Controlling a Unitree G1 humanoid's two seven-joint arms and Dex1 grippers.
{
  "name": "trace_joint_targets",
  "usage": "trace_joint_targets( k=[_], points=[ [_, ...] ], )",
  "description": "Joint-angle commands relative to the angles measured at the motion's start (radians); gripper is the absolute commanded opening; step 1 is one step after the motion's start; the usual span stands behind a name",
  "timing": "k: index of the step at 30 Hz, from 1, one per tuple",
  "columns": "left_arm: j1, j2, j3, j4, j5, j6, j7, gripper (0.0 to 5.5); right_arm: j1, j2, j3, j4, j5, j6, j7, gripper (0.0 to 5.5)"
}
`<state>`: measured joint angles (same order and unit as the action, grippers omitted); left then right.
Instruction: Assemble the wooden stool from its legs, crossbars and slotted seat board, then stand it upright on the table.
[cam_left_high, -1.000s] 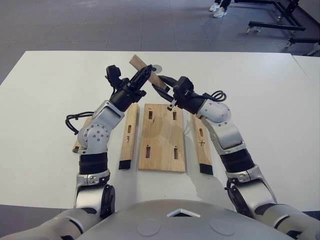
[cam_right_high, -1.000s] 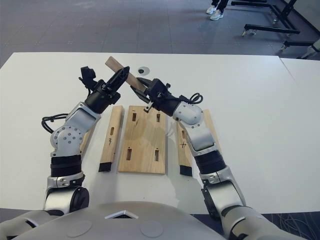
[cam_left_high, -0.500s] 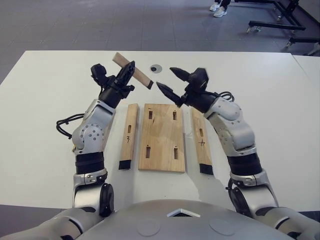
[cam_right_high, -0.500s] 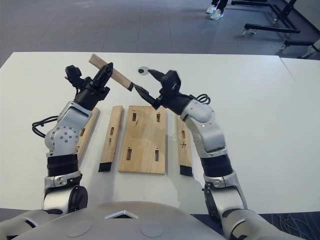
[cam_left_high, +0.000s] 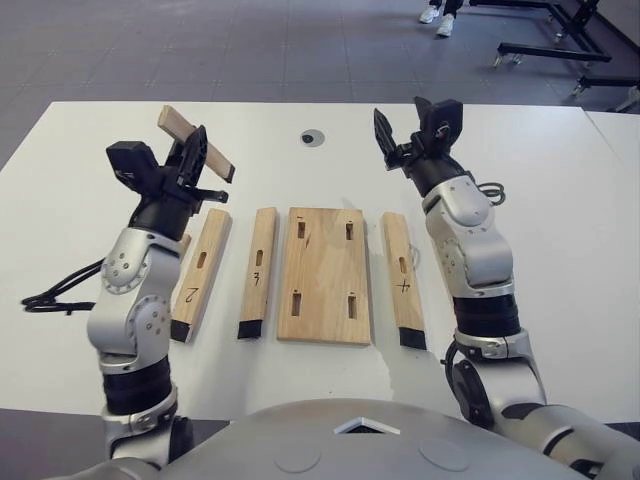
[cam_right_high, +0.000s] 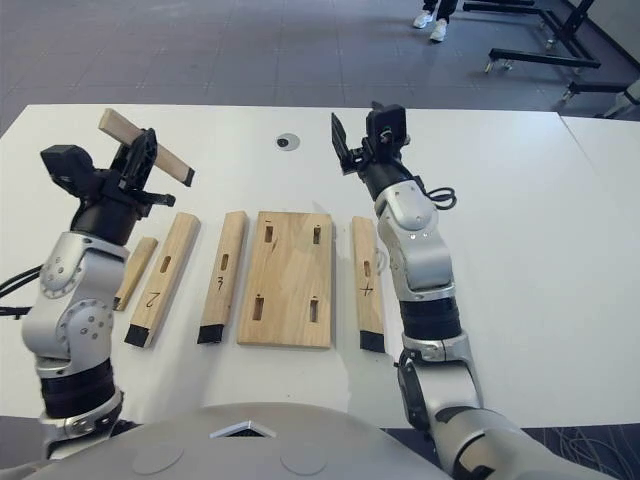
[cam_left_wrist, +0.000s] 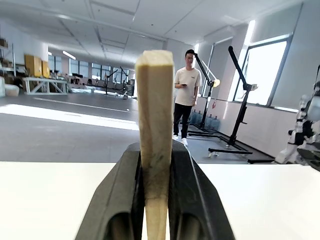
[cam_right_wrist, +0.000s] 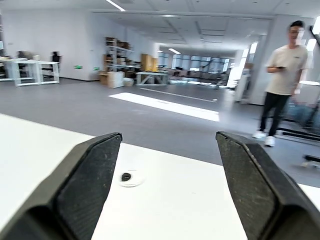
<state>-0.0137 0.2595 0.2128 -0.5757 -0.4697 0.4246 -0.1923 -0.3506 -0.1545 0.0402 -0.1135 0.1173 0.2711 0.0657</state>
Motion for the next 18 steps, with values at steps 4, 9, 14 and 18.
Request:
trace_joint_targets(
  k=[4, 9, 14, 18],
  points=[
    [0.116, 0.06, 0.054, -0.052, 0.003, 0.029, -0.023, 0.39, 0.006, 0.047, -0.037, 0.011, -0.049, -0.045, -0.077, 3.47],
    [0.189, 0.091, 0.068, -0.067, 0.002, 0.03, -0.065, 0.39, 0.037, 0.078, -0.041, 0.007, -0.069, -0.065, -0.107, 3.47],
    [0.321, 0.08, 0.052, -0.086, 0.07, -0.041, -0.085, 0.39, 0.062, 0.086, -0.037, 0.01, -0.086, -0.079, -0.1, 3.47],
    [0.422, 0.059, 0.038, -0.121, 0.104, -0.071, -0.081, 0.39, 0.089, 0.082, -0.041, -0.006, -0.093, -0.074, -0.095, 3.47]
  ],
)
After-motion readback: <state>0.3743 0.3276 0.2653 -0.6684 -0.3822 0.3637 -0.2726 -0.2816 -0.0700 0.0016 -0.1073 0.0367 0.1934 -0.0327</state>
